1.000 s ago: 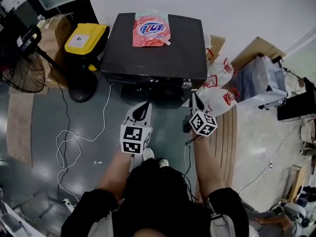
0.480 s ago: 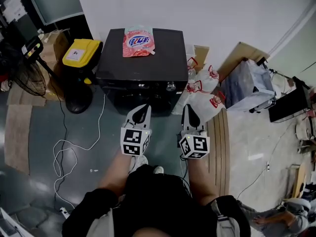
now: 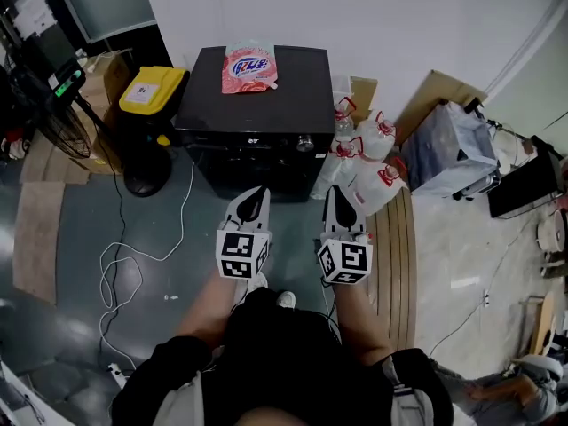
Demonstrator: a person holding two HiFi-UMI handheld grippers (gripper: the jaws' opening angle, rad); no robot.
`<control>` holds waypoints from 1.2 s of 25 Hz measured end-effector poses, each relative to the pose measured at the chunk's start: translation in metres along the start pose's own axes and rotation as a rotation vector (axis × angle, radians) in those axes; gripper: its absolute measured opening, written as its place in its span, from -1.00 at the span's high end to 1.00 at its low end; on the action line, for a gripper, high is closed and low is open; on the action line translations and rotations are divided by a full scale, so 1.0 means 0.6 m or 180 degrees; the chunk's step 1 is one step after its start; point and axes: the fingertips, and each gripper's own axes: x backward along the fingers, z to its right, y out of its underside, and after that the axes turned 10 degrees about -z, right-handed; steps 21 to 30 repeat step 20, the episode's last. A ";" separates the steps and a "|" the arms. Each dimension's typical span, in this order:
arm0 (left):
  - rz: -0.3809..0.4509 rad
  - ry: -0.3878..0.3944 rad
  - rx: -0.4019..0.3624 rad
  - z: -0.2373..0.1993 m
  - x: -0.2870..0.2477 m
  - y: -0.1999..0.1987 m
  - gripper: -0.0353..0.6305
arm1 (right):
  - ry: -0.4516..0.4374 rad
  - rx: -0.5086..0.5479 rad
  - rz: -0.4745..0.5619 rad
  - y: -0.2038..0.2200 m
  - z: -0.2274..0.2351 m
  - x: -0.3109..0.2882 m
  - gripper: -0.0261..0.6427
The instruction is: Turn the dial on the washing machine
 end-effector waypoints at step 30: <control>0.0068 -0.0086 -0.0084 -0.010 0.035 -0.028 0.86 | -0.0087 -0.0106 -0.0002 -0.008 -0.022 -0.004 0.92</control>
